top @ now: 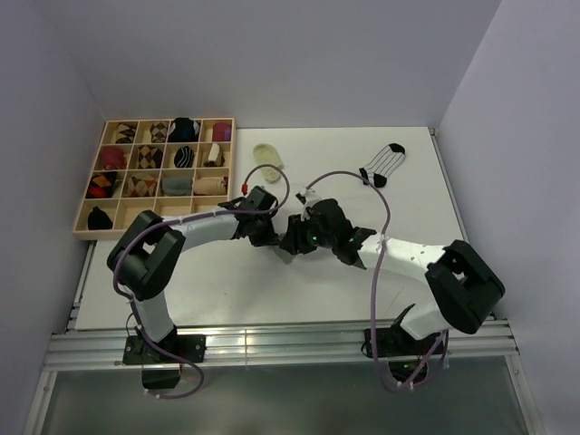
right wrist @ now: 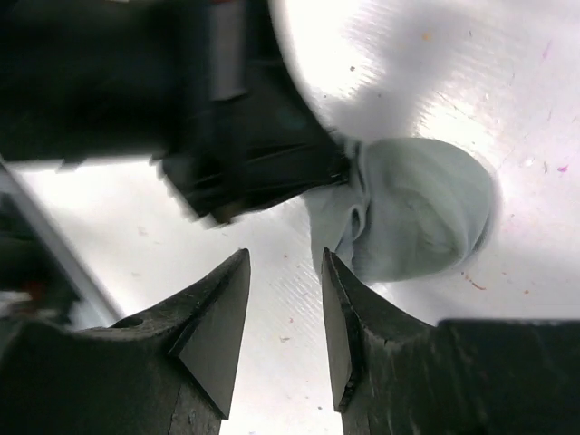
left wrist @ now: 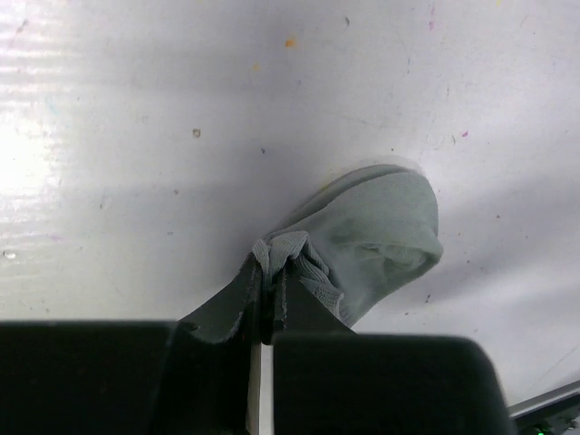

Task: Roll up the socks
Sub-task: Roll the sock at the center of the board.

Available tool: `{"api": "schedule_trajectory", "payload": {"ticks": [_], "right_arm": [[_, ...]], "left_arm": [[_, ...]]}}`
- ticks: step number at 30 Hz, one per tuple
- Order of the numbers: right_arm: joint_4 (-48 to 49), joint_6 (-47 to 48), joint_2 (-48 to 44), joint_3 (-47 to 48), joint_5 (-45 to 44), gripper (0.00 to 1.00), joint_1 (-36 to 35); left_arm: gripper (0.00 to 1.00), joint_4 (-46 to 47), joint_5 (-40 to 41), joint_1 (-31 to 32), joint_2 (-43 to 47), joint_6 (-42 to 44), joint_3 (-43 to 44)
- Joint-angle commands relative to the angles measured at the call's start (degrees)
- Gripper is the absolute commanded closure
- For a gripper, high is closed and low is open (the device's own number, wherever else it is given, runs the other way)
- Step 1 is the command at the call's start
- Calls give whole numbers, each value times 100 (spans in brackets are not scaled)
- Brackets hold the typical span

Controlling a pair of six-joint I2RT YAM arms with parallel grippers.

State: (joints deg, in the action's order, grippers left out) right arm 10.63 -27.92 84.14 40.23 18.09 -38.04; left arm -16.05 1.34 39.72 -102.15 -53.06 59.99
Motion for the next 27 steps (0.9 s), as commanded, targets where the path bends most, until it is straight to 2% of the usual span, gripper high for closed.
{"api": "schedule_trajectory", "payload": {"ticks": [1,5,12,27], "right_arm": [[-536,1060,-371,82,-1929,55,-615],[-273,1473,-355,-41,-3062,54,-1440],[-70,1834,365,248,-4004,53,-2189],[-201,1870,1613,723,-4427,54,-2366]], "left_arm": [[100,-592,-11,-9,-287,498,399],[99,-671,-82,-9,-437,621,619],[99,-741,-240,-9,-508,648,734],[99,-636,-389,-9,-499,612,690]]}}
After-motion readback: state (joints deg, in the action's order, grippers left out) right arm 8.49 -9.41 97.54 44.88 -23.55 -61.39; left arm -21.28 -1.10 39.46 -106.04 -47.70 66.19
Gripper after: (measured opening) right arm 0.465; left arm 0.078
